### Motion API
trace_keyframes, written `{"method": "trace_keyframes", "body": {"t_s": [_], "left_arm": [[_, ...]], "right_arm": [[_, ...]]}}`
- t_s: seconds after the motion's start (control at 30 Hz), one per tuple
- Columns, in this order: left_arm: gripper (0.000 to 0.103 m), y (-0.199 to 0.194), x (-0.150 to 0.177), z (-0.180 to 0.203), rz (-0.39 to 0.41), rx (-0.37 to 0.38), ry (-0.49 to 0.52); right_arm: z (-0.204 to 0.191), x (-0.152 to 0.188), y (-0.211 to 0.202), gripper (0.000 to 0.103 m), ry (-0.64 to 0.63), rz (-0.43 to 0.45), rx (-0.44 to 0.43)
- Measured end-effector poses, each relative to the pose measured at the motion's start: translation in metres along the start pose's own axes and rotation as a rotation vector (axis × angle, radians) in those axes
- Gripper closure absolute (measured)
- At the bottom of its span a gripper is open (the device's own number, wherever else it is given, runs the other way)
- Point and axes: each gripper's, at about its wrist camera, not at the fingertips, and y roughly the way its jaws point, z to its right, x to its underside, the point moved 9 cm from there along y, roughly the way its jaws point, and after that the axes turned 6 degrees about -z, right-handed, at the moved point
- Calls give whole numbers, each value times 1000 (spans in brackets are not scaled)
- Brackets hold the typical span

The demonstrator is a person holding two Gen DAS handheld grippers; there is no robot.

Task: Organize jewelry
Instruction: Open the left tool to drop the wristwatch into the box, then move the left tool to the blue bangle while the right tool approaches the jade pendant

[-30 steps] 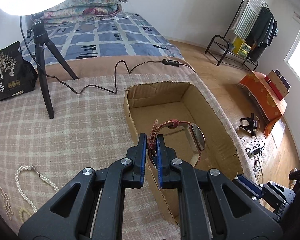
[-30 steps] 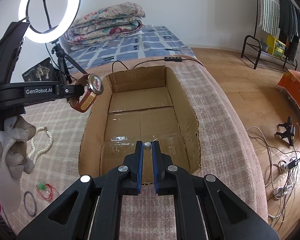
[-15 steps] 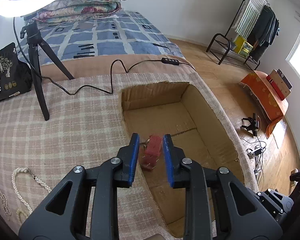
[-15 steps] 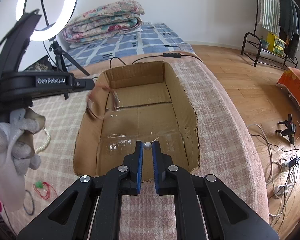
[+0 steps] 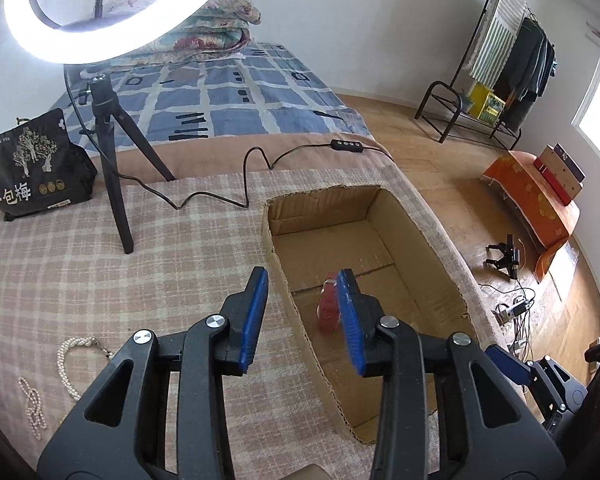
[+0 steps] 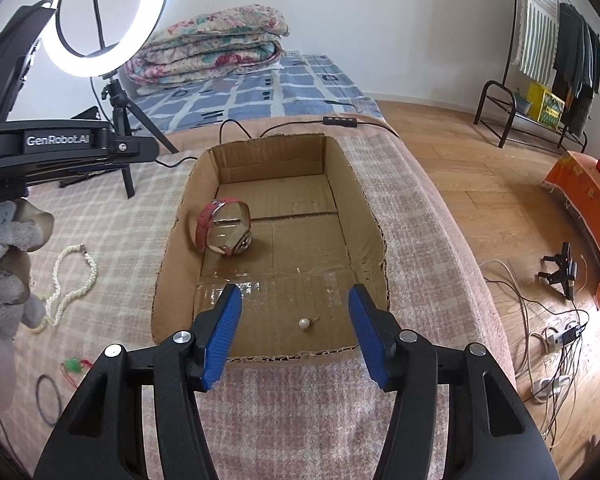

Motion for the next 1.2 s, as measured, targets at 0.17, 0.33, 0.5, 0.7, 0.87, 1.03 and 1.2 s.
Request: {"method": "trace_keyframes", "body": {"t_s": [0.17, 0.33, 0.5, 0.7, 0.87, 1.03, 1.2], "left_arm": [[67, -29, 1, -20, 31, -19, -13], [67, -63, 6, -49, 60, -51, -3], [67, -102, 19, -93, 82, -93, -11], [67, -147, 50, -148, 94, -129, -41], [67, -177, 82, -188, 99, -155, -73], [67, -196, 119, -210, 89, -168, -79], [67, -191, 167, -217, 25, -138, -98]], "right_arm": [[-3, -1, -13, 48, -5, 30, 3], [-12, -5, -30, 48, -28, 91, -2], [-29, -6, -44, 48, -78, 148, -32], [-74, 1, -50, 48, -171, 143, -125], [-124, 19, -54, 48, -281, 117, -200], [-173, 39, -55, 48, -389, 91, -276], [-204, 59, -43, 48, -493, 51, -307]]}}
